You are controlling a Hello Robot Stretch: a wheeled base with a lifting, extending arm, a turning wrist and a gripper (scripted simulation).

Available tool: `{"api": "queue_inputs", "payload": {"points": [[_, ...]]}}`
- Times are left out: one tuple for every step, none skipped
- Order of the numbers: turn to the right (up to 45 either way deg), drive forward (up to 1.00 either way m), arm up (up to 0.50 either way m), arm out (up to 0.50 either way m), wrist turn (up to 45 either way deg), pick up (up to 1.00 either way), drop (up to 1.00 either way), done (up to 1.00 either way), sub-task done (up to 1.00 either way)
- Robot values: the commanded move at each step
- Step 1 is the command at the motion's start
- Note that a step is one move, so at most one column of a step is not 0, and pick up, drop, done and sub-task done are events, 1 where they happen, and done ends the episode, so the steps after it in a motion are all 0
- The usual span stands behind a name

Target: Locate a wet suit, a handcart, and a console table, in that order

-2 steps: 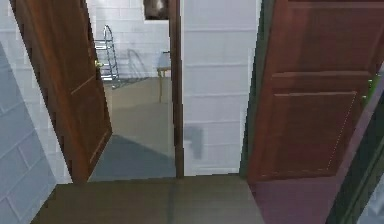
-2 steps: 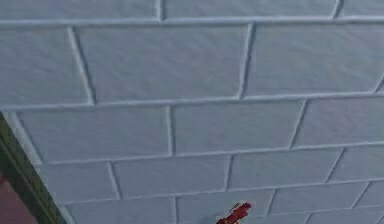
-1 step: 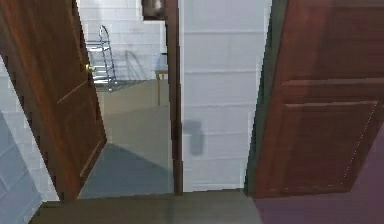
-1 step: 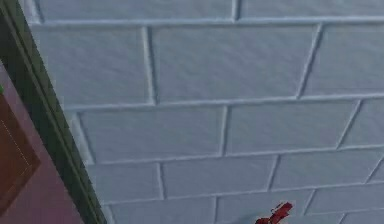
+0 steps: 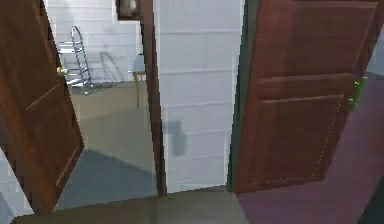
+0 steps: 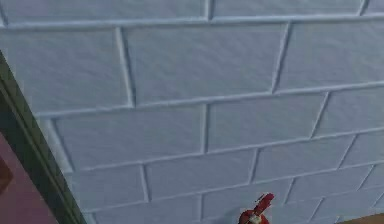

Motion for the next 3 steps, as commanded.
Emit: {"api": "queue_inputs", "payload": {"points": [[0.0, 0.75, 0.0, 0.0, 0.0, 0.0, 0.0, 0.0, 0.0], [45.0, 0.0, 0.0, 0.0, 0.0, 0.0, 0.0, 0.0, 0.0], [30.0, 0.0, 0.0, 0.0, 0.0, 0.0, 0.0, 0.0, 0.0]]}}
